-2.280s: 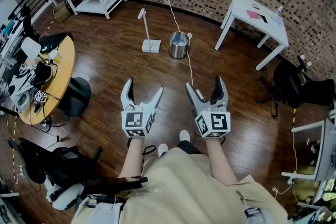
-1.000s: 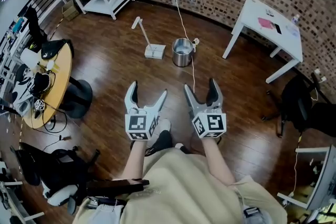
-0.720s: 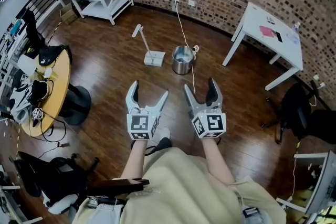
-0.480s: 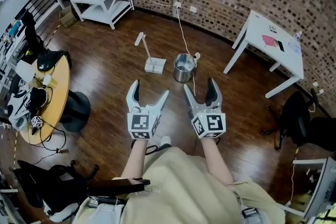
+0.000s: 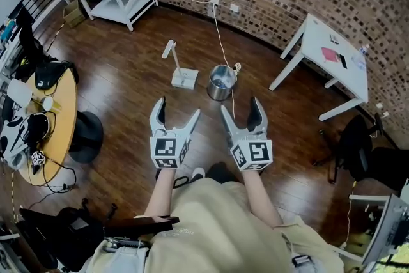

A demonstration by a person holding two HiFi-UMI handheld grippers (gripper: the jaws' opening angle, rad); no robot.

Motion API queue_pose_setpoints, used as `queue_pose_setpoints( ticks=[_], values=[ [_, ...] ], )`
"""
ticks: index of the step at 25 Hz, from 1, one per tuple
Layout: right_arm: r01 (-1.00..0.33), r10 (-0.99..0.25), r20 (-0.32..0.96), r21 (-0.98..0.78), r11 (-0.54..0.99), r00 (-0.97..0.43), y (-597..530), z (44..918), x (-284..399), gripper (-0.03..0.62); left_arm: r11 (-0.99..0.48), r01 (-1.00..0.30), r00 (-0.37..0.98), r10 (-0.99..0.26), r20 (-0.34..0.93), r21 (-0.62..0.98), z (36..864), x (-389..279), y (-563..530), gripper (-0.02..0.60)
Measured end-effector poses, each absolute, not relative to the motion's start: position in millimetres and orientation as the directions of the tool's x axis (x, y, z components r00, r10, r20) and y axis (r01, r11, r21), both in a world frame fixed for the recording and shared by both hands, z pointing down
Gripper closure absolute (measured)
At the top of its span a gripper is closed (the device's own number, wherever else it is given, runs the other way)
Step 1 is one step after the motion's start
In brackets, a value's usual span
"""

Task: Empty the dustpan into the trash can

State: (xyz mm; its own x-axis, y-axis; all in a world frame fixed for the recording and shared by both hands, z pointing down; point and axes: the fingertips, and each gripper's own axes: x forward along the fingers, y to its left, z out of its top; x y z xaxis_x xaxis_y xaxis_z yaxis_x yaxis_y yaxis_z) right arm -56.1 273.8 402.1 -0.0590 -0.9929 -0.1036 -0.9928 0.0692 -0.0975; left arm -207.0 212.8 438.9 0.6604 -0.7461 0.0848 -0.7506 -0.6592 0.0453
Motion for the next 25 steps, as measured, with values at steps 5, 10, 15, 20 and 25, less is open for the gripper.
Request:
queue_pose_setpoints(
  ticks=[5, 10, 15, 20, 25],
  values=[
    [-0.993, -0.996, -0.087, -0.111, 0.044, -0.034, 249.5, 409.3, -26.3, 0.184, -0.673, -0.739, 0.673, -0.733, 0.098, 0.046, 447.6, -183.4, 186.6, 0.127],
    [-0.993, -0.996, -0.088, -0.116, 0.032, -0.021, 212.1, 417.2, 6.8, 0.184, -0.674, -0.738, 0.67, -0.731, 0.128, 0.015, 451.9, -152.9, 155.5, 0.127],
    [-0.994, -0.994, -0.094, -0.084, 0.07, -0.062, 155.5, 413.3, 39.9, 0.184, -0.65, -0.76, 0.644, -0.754, 0.128, -0.001, 454.0, -121.1, 102.1, 0.127],
    [-0.991, -0.988, -0.112, -0.065, 0.113, -0.106, 98.2, 409.4, 84.0, 0.184, -0.627, -0.779, 0.621, -0.776, 0.111, -0.023, 450.2, -75.2, 51.2, 0.127],
    [-0.982, -0.983, -0.088, -0.089, 0.168, -0.161, 59.3, 424.0, 104.5, 0.184, -0.607, -0.793, 0.599, -0.791, 0.125, -0.048, 449.3, -50.5, 21.5, 0.127]
  ],
)
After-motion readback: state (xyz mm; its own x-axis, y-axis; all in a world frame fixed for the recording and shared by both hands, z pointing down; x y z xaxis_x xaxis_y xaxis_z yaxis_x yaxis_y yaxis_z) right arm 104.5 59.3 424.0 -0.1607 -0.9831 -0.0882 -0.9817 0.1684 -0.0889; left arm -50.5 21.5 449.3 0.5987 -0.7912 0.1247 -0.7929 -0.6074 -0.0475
